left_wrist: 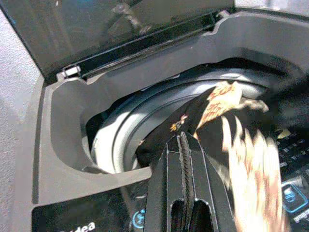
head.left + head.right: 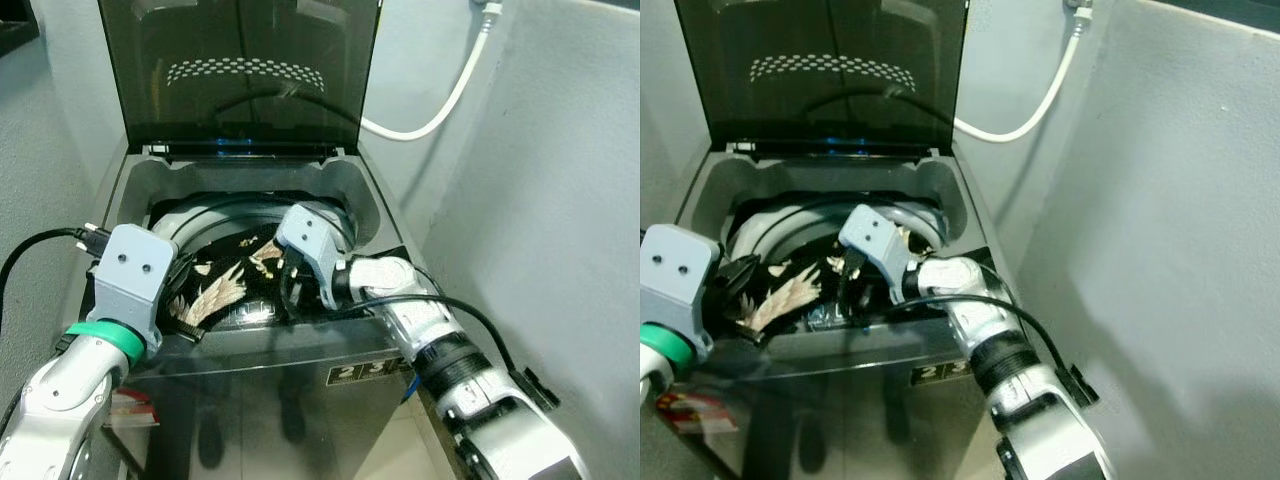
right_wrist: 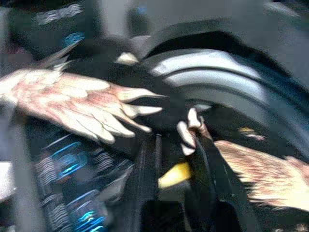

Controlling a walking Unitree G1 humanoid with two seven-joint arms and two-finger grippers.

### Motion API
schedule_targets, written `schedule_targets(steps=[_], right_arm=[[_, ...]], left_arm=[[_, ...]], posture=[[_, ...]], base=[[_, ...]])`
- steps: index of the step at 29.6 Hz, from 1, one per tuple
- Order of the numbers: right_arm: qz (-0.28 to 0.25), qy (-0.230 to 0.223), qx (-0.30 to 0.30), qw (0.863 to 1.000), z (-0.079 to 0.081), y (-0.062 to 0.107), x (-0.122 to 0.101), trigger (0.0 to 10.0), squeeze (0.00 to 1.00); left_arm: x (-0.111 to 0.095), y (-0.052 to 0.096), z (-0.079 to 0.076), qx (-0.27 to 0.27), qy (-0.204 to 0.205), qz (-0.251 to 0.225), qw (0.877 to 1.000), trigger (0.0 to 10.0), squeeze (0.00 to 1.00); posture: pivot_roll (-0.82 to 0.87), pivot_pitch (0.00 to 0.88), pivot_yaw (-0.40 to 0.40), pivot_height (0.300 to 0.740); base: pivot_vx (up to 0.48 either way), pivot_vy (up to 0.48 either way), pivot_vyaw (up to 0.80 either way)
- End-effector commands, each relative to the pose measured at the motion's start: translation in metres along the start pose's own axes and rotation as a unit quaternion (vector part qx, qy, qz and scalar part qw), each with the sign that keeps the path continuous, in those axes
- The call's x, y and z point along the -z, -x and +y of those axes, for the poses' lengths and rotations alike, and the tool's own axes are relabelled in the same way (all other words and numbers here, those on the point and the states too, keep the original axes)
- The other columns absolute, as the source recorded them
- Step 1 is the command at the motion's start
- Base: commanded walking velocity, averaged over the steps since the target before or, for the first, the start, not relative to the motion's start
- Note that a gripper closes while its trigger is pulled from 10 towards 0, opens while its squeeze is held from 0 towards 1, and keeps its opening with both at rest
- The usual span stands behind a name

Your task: Clothes washing

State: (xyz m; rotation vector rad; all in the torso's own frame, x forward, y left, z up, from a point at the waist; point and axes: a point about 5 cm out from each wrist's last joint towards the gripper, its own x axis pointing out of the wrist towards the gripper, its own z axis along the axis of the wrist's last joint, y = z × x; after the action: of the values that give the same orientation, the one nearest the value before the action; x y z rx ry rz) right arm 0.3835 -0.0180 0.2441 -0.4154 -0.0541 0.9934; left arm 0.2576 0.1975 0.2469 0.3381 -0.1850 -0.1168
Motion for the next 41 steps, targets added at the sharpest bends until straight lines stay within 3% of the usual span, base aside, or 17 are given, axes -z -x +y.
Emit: schedule_targets(steps=[1,2,4,6,7,9,10,11,14,15,16,20,24,25,36,40,41], right_arm=[[0.007,-0.026,0.087,0.996,-0.018,0.003,-0.001,0.0,0.0],[-0.002,-0.037,0.148,0.988,-0.031,0.005,-0.008,0.0,0.0],[-0.002,-0.037,0.148,0.988,-0.031,0.005,-0.008,0.0,0.0],[-0.03,-0.056,0.228,0.972,-0.048,0.012,-0.019,0.0,0.0],[-0.059,-0.072,0.295,0.951,-0.063,0.021,-0.029,0.0,0.0],[-0.059,-0.072,0.295,0.951,-0.063,0.021,-0.029,0.0,0.0],[-0.09,-0.084,0.358,0.926,-0.079,0.034,-0.04,0.0,0.0],[-0.107,-0.088,0.384,0.913,-0.088,0.042,-0.047,10.0,0.0],[-0.106,-0.095,0.337,0.931,-0.085,0.04,-0.047,10.0,0.0],[-0.091,-0.088,0.302,0.945,-0.08,0.035,-0.044,10.0,0.1],[-0.071,-0.082,0.27,0.957,-0.075,0.032,-0.039,10.0,1.0],[0.022,-0.067,0.176,0.982,-0.059,0.021,-0.019,10.0,1.0],[0.026,-0.073,0.175,0.982,-0.058,0.02,-0.018,10.0,1.0],[0.03,-0.086,0.169,0.981,-0.058,0.02,-0.016,10.0,0.0],[-0.049,-0.154,0.25,0.955,-0.081,0.041,-0.025,10.0,0.0],[-0.11,-0.197,0.306,0.925,-0.09,0.052,-0.028,10.0,0.0],[-0.17,-0.241,0.327,0.898,-0.094,0.059,-0.033,10.0,1.0]], left_arm=[[0.002,0.0,-0.003,0.006,0.006,0.006,1.0,10.0,0.0],[0.002,0.0,-0.003,0.006,0.006,0.005,1.0,10.0,0.0],[0.002,0.0,-0.003,0.006,0.006,0.005,1.0,10.0,0.0],[0.002,0.0,-0.003,0.006,0.005,0.004,1.0,10.0,0.0],[0.002,-0.001,-0.003,0.007,0.004,0.004,1.0,10.0,0.0],[0.002,-0.001,-0.003,0.007,0.004,0.004,1.0,10.0,0.0],[0.002,-0.001,-0.003,0.008,0.003,0.003,1.0,10.0,0.0],[0.002,-0.001,-0.003,0.009,0.003,0.003,1.0,10.0,0.0],[0.002,-0.002,-0.004,0.012,0.004,0.003,1.0,10.0,0.0],[0.002,-0.003,-0.004,0.014,0.005,0.003,1.0,10.0,0.0],[0.002,-0.003,-0.005,0.016,0.006,0.003,1.0,10.0,0.0],[0.001,-0.005,-0.006,0.024,0.012,0.002,1.0,10.0,0.0],[0.001,-0.006,-0.006,0.026,0.013,0.001,1.0,10.0,0.0],[0.001,-0.006,-0.006,0.028,0.016,0.0,0.999,10.0,0.0],[0.002,-0.012,-0.01,0.046,0.03,0.009,0.998,10.0,0.0],[0.005,-0.02,-0.006,0.007,0.044,0.005,0.999,10.0,0.0],[0.004,-0.024,-0.003,-0.016,0.068,-0.008,0.998,10.0,0.0]], posture=[[0.03,0.081,-0.043,0.74],[0.03,0.081,-0.043,0.74],[0.03,0.081,-0.043,0.74],[0.03,0.081,-0.041,0.74],[0.04,0.08,-0.041,0.74],[0.04,0.08,-0.041,0.74],[0.04,0.08,-0.039,0.74],[0.04,0.079,-0.037,0.74],[0.03,0.079,-0.034,0.74],[0.03,0.079,-0.03,0.74],[0.03,0.079,-0.026,0.74],[0.03,0.08,-0.019,0.74],[0.03,0.082,-0.012,0.74],[0.04,0.083,-0.008,0.74],[0.05,0.074,0.025,0.74],[0.05,0.068,0.06,0.74],[0.05,0.063,0.074,0.74]], base=[[0.0,0.0,0.0],[0.0,0.0,0.0],[0.0,0.0,0.0],[0.0,0.0,0.0],[0.0,0.0,0.0],[0.0,0.0,0.0],[0.0,0.0,0.0],[0.0,0.0,0.0],[0.0,0.0,0.0],[0.0,0.0,0.0],[0.0,0.0,0.0],[0.0,0.0,0.0],[0.0,0.0,0.0],[0.0,0.0,0.0],[0.0,0.0,0.0],[0.0,0.0,0.0],[0.0,0.0,0.0]])
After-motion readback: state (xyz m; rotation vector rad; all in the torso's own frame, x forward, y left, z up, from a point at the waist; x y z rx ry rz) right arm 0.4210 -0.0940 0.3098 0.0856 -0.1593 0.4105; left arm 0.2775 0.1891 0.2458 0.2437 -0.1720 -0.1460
